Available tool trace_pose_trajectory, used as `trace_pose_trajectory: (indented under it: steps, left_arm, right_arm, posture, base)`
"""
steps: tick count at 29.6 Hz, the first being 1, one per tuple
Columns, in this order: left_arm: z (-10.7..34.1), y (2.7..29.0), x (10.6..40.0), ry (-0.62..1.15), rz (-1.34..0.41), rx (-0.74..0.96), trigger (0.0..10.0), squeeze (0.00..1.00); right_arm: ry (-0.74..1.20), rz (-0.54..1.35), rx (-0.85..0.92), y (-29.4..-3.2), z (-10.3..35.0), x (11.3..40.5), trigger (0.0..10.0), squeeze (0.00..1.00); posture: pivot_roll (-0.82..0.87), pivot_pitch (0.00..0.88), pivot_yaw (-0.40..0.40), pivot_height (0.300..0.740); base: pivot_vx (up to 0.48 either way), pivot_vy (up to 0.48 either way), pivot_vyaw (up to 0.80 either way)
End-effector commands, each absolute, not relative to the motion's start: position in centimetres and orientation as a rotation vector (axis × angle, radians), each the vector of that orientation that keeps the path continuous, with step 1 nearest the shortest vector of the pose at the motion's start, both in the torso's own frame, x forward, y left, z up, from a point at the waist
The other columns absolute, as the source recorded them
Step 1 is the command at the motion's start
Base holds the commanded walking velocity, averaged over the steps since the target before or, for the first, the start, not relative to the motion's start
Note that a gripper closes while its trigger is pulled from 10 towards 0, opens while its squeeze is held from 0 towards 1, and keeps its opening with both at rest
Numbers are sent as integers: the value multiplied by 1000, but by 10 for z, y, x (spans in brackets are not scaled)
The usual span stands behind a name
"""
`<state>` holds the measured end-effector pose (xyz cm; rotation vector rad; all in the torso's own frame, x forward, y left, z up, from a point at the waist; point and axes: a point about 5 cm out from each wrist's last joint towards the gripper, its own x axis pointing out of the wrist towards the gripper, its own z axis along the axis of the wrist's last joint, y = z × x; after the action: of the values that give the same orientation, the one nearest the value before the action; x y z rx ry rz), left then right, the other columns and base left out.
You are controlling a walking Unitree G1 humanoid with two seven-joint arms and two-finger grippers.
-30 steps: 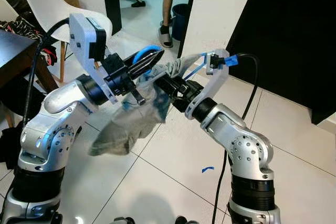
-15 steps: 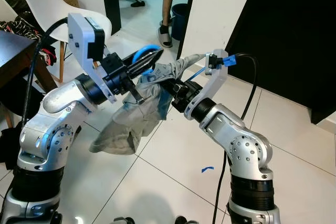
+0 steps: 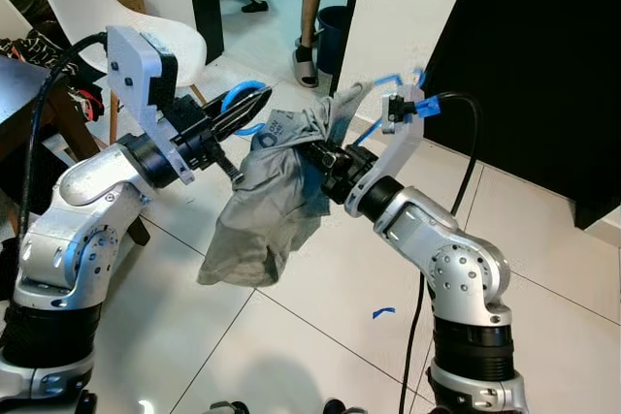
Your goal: Hang hanger
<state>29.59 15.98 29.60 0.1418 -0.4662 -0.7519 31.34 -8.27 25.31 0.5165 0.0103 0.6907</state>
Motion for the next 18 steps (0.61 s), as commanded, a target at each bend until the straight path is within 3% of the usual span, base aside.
trace_pose_trajectory:
  steps: [1, 3, 4, 5, 6, 7, 8, 18]
  left_arm:
    - [288, 171, 298, -418, -694, 196, 10000, 0]
    - [288, 168, 298, -424, -702, 187, 10000, 0]
    - [289, 162, 297, -439, -716, 162, 10000, 0]
    - [289, 162, 297, -439, -716, 162, 10000, 0]
    - [290, 160, 297, -445, -722, 154, 10000, 0]
    - [291, 158, 296, -449, -728, 150, 10000, 0]
    - [291, 156, 296, -453, -733, 146, 10000, 0]
    - [292, 153, 296, -464, -743, 137, 10000, 0]
  right_arm:
    - [-28, 565, 515, -109, 252, 319, 0, 0]
    - [-16, 578, 489, -105, 250, 317, 0, 0]
    - [6, 601, 435, -98, 245, 315, 1137, 0]
    - [6, 601, 435, -98, 245, 315, 1137, 0]
    - [13, 621, 409, -95, 244, 313, 6627, 0]
    - [13, 642, 390, -92, 244, 312, 10000, 659]
    - [12, 678, 380, -89, 244, 309, 10000, 1000]
    - [25, 746, 332, -82, 243, 302, 10000, 1000]
  posture:
    - [81, 194, -51, 740]
    - [81, 195, -52, 740]
    - [81, 197, -51, 740]
    - [81, 197, -51, 740]
    - [82, 200, -51, 740]
    - [82, 200, -51, 740]
    - [83, 202, -51, 740]
    - [81, 207, -49, 740]
  base:
    - [0, 0, 0]
    - [0, 0, 0]
    - [0, 0, 0]
    - [0, 0, 0]
    - [0, 0, 0]
    - [0, 0, 0]
    - [0, 0, 0]
    - [0, 0, 0]
